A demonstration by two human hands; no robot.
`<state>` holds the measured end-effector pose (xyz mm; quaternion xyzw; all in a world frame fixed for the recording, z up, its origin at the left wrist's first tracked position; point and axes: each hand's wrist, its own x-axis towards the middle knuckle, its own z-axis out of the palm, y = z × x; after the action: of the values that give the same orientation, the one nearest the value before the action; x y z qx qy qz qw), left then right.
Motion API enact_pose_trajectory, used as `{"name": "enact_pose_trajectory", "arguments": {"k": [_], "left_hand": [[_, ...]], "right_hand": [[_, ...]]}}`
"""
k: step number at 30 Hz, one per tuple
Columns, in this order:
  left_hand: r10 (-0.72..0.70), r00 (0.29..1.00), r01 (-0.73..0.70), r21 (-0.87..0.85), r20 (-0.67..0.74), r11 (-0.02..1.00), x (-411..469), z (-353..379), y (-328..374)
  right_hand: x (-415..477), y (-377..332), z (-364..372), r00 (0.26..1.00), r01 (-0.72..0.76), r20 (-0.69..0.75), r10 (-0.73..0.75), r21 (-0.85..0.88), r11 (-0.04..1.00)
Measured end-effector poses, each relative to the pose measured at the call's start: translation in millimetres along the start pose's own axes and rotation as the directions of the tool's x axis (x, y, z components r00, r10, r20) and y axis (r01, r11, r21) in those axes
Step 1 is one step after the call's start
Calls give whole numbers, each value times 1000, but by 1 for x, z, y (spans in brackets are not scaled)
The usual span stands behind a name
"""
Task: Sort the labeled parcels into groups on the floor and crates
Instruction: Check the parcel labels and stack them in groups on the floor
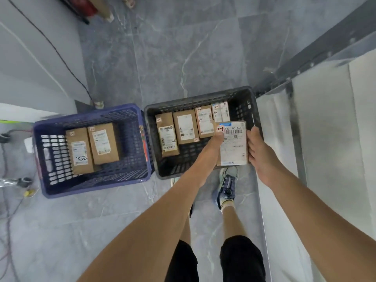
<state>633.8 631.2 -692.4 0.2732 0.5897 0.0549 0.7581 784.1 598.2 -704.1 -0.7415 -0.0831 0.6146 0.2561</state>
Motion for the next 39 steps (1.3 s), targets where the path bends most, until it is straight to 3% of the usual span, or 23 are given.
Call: {"name": "enact_pose_trajectory", "arguments": {"k": [7, 14, 26, 34, 39], "left_hand": [[-43, 999, 43, -2, -33, 999, 129, 11, -63], [-104, 995, 103, -29, -11, 994, 198, 12, -102], [-173, 985, 173, 14, 24, 985, 252, 27, -127], [-211, 976, 210, -31, -55, 977, 278, 32, -143], [-233, 971, 235, 37, -50, 971, 298, 27, -139]], "right_hand": [[128, 54, -12, 997, -79, 22, 80, -24, 997], [198, 92, -15, 987, -163, -3, 163, -58, 985], [260, 112, -26, 972, -233, -50, 229, -106, 967], [269, 126, -25, 974, -225, -34, 223, -109, 968], [285, 126, -19, 971, -240, -27, 238, -129, 962]]}}
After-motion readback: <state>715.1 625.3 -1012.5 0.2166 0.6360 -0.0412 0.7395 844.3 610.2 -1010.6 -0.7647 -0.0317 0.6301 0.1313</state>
